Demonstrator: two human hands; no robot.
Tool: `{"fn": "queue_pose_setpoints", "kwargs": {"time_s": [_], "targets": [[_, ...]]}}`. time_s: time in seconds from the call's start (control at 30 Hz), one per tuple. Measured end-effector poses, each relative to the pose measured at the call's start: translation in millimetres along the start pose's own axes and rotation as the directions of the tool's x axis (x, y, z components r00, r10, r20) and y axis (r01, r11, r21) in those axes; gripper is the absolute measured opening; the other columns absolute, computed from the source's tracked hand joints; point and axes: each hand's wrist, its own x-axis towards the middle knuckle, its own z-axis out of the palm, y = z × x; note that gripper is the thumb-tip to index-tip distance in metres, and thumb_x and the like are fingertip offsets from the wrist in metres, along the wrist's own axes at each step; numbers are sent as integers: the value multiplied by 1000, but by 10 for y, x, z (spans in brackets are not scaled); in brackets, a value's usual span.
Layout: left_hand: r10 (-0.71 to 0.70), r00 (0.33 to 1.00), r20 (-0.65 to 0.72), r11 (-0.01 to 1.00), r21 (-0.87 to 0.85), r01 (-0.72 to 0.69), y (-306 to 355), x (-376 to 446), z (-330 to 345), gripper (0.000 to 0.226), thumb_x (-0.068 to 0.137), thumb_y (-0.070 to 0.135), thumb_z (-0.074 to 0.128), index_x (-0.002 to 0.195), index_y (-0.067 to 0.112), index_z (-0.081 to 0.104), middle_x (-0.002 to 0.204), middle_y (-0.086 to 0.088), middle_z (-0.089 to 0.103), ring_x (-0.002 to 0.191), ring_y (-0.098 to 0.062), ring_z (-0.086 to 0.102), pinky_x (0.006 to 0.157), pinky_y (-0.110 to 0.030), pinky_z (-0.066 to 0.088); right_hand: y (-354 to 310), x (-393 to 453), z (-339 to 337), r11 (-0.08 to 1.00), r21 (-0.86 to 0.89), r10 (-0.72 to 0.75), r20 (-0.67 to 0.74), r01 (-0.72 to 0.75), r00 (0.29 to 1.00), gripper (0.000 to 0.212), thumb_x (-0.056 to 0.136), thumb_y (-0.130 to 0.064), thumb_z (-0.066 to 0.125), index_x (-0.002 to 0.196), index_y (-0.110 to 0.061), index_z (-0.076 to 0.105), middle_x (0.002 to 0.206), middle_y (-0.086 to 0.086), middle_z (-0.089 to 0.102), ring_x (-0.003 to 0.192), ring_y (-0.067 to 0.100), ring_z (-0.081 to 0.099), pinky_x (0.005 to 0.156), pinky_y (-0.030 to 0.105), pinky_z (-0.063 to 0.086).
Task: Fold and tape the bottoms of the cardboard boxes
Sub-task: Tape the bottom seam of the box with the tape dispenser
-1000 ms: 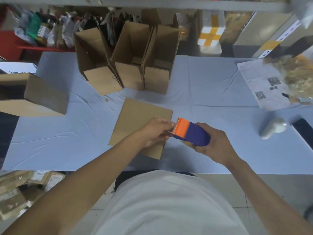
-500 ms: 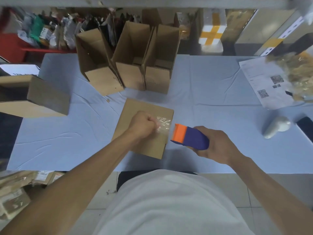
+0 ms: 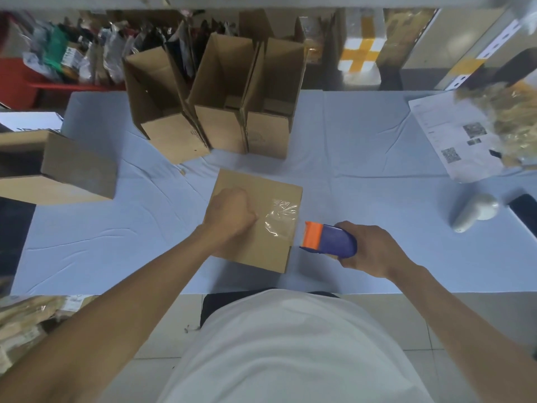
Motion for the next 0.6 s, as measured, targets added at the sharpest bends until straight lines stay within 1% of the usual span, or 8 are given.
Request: {"fn": "queue_pose_setpoints", "kwargs": {"time_s": [0.1, 0.2, 0.27, 0.33, 0.43, 0.5, 0.57, 0.6], "targets": [[294, 955, -40, 942, 181, -282, 89, -17, -32, 2, 83, 13, 54, 82, 12, 54, 87, -7, 61, 83, -31, 57, 61, -34, 43, -68, 57, -9, 998, -55, -10, 31, 11, 999, 45, 70, -33, 76, 110, -35, 57, 81, -17, 63, 70, 11, 57, 53, 16, 34], [579, 815, 30, 813, 62, -580, 282, -72, 64, 4, 84, 11, 52, 87, 12, 56, 89, -6, 58, 83, -28, 53, 69, -40, 45, -100, 102, -17, 997, -77, 0, 57, 5, 998, 45, 69, -33, 76, 110, -34, 57, 80, -17, 61, 69, 10, 55, 52, 16, 32], [666, 743, 75, 743, 21, -668, 367, -105, 145, 7, 87, 14, 55, 92, 11, 59, 91, -7, 55, 81, -27, 51, 67, -38, 42, -123, 106, -40, 995, -97, 4, 69, 3, 998, 44, 70, -32, 76, 109, -33, 55, 79, -17, 59, 68, 10, 53, 52, 16, 31], [691, 719, 77, 718, 38, -695, 366, -74, 225, 12, 87, 18, 58, 98, 14, 60, 92, -5, 52, 81, -25, 50, 62, -34, 40, -181, 121, -57, 994, -109, 5, 99, 6, 995, 41, 70, -32, 76, 105, -32, 53, 77, -16, 57, 68, 13, 53, 51, 17, 30], [666, 741, 84, 744, 2, -668, 334, -41, 272, 19, 85, 25, 56, 103, 20, 62, 96, 1, 52, 83, -19, 48, 63, -30, 38, -321, 194, -47, 979, -189, 109, 148, -81, 983, 28, 69, -35, 70, 90, -29, 52, 71, -11, 56, 66, 16, 54, 51, 23, 34], [608, 778, 159, 792, -60, -607, 309, -29, 269, 24, 85, 37, 49, 99, 23, 63, 104, 3, 55, 90, -17, 51, 71, -32, 40, -372, 233, -16, 957, -265, 178, 201, -121, 963, 26, 66, -33, 68, 87, -27, 55, 74, -6, 57, 67, 18, 55, 52, 24, 36], [582, 779, 234, 801, 3, -599, 342, -38, 298, 17, 88, 38, 47, 90, 26, 59, 112, 2, 51, 97, -20, 50, 74, -30, 35, -330, 239, -22, 963, -226, 191, 200, -144, 961, 29, 65, -34, 69, 91, -28, 57, 78, -6, 60, 72, 20, 58, 53, 24, 37], [558, 789, 257, 815, 7, -579, 371, -70, 307, 15, 86, 38, 49, 87, 24, 54, 108, 1, 50, 95, -23, 49, 71, -29, 33, -305, 230, -63, 970, -185, 192, 176, -160, 965, 31, 66, -35, 70, 93, -29, 57, 78, -8, 60, 73, 19, 58, 53, 25, 37]]}}
